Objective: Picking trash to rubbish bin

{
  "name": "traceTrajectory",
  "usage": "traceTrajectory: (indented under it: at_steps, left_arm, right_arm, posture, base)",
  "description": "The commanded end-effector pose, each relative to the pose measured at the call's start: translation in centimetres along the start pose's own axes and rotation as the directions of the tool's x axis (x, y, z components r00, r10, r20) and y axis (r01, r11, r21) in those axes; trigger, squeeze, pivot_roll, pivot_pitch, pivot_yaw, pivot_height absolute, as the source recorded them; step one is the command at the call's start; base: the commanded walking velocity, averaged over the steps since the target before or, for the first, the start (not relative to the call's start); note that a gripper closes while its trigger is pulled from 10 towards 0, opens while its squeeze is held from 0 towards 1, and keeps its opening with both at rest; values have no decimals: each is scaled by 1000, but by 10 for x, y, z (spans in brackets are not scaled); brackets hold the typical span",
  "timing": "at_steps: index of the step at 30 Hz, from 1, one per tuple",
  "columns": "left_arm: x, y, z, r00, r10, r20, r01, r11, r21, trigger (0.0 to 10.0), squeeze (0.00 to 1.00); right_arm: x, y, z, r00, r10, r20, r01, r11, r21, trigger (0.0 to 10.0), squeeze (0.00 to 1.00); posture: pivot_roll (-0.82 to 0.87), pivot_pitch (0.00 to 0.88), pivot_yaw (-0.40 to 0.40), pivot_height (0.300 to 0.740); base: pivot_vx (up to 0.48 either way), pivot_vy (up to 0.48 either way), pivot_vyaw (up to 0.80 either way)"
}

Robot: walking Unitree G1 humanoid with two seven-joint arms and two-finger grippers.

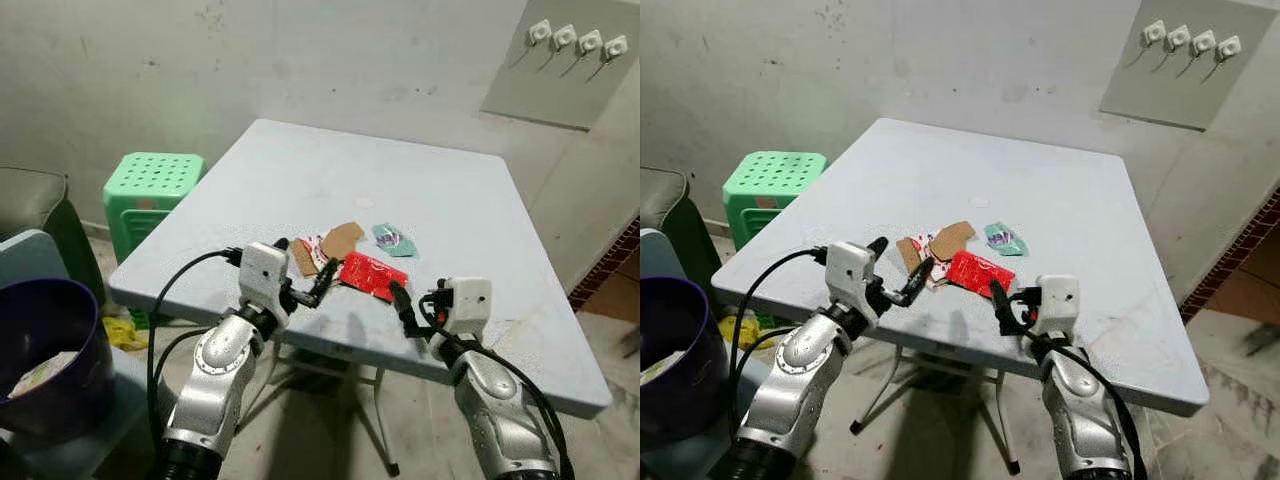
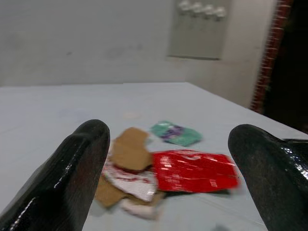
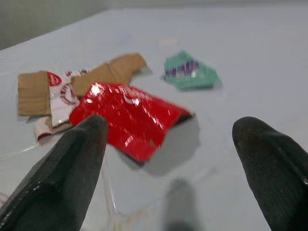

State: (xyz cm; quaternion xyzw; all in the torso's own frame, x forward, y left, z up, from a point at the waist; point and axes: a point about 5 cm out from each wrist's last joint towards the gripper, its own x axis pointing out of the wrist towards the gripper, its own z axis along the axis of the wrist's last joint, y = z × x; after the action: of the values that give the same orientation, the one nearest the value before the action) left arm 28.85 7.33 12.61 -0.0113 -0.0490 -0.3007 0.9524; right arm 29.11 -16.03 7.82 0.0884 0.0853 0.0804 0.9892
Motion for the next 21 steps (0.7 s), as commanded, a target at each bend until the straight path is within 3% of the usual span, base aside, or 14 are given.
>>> traceTrajectory:
  at_steps: [1, 5, 14, 16, 21]
  left_arm:
    - [2, -7, 3, 999, -41, 2, 41, 999, 21, 10000, 0]
    - [-2, -16, 1, 998, -67, -8, 67, 998, 16, 10000, 0]
    - [-8, -15, 2, 998, -56, -15, 57, 998, 17, 10000, 0]
    - [-9, -14, 2, 999, -49, -17, 49, 999, 17, 10000, 0]
    - [-9, -14, 4, 999, -41, -15, 42, 999, 15, 10000, 0]
  right_arm:
    - [2, -3, 6, 1000, 2, 5, -2, 1000, 28, 10000, 0]
    - [3, -2, 6, 999, 45, -12, -43, 987, 153, 10000, 0]
    - [8, 2, 8, 990, 135, -32, -121, 953, 276, 10000, 0]
    - [11, 6, 9, 982, 184, -29, -164, 927, 338, 10000, 0]
    - [16, 8, 13, 975, 222, -32, -192, 899, 394, 10000, 0]
  posture:
    - [-18, 12, -88, 740]
    - [-19, 26, -90, 740]
    - [-14, 37, -89, 740]
    - [-12, 40, -88, 740]
    - [-6, 45, -91, 740]
  base:
    - [0, 0, 0]
    - [0, 0, 0]
    - [0, 0, 0]
    - [0, 0, 0]
    - [0, 0, 0]
